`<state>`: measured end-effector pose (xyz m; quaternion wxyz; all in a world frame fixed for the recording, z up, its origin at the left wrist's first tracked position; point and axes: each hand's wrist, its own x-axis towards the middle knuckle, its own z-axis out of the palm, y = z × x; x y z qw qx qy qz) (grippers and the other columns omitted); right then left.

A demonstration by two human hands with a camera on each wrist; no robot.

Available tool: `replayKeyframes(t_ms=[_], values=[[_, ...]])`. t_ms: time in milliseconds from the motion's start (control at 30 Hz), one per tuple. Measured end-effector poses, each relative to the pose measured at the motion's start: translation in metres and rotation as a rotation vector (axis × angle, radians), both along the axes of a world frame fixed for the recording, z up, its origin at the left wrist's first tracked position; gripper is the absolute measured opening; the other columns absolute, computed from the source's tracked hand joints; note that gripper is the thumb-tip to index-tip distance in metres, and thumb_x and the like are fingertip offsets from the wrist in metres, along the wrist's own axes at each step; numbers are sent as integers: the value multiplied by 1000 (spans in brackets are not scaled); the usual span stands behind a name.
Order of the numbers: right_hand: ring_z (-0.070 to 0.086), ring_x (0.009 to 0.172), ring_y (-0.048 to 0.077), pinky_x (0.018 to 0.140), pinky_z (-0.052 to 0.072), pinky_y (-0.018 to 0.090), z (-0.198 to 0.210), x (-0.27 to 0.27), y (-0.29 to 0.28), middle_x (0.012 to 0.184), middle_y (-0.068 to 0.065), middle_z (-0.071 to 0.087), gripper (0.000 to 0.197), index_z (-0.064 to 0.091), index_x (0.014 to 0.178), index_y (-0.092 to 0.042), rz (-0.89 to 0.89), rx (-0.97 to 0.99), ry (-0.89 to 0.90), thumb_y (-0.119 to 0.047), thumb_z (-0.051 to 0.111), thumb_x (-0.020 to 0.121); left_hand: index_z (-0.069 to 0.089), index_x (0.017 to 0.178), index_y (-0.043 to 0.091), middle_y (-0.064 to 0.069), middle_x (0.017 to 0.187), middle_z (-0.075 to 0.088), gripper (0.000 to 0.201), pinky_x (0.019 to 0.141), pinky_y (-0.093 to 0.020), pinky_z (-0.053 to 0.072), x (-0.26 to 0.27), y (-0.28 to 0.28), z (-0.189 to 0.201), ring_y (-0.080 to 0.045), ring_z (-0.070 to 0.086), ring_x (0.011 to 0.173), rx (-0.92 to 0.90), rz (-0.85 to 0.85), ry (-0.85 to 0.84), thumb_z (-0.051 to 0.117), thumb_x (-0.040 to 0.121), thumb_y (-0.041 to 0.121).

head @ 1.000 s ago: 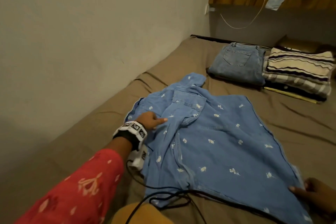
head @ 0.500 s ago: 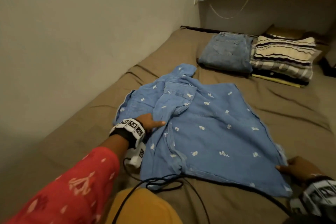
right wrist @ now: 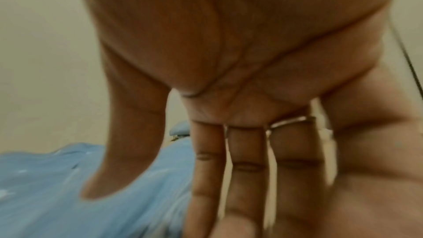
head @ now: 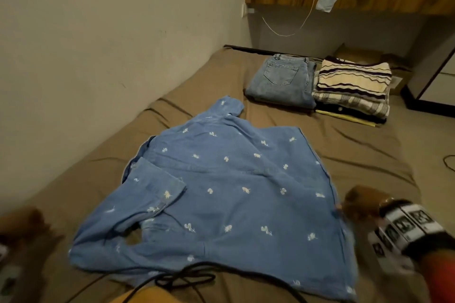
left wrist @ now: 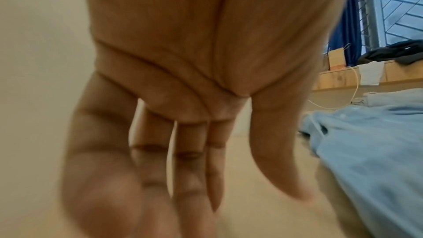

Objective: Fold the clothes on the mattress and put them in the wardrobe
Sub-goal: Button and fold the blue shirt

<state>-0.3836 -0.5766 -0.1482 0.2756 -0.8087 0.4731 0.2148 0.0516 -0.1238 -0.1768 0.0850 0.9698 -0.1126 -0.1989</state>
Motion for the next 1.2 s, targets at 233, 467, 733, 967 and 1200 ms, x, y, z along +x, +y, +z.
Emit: replayKeyframes(t_ms=[233,467,733,967,1200], values=[[54,110,28,89,42,29,-12,149,-100,120,14,60,24,65,110,-5,160,-321,-256,-5,53,89,62,98,-5,-20,93,67,24,60,-27,41,33,-153,25,-33,61,86,-203,-151,-114,54,93,18],[43,127,29,102,34,33,-36,220,-152,140,12,45,41,44,135,-21,296,-437,-172,-13,46,95,66,89,-2,-23,96,63,25,74,-30,40,75,-265,-5,-31,57,95,-122,-255,-68,54,93,20],[54,111,35,92,41,32,-57,225,-210,120,21,58,24,64,110,-9,315,-585,34,-19,57,90,65,85,-9,-24,88,64,22,71,-31,36,107,-275,-27,-33,58,85,-153,-194,-122,68,83,13],[37,129,33,104,32,36,-37,195,-156,142,20,35,57,39,137,-10,474,-649,51,-41,50,91,47,131,6,-18,129,53,69,97,-37,38,53,-267,-17,-32,50,115,-176,-664,-335,55,83,55],[37,135,24,101,40,39,-67,53,-58,151,19,20,110,-3,146,0,913,-483,209,-83,3,73,6,146,36,8,151,-20,92,117,-44,5,3,-117,-48,-16,-15,141,222,-962,207,49,74,74]])
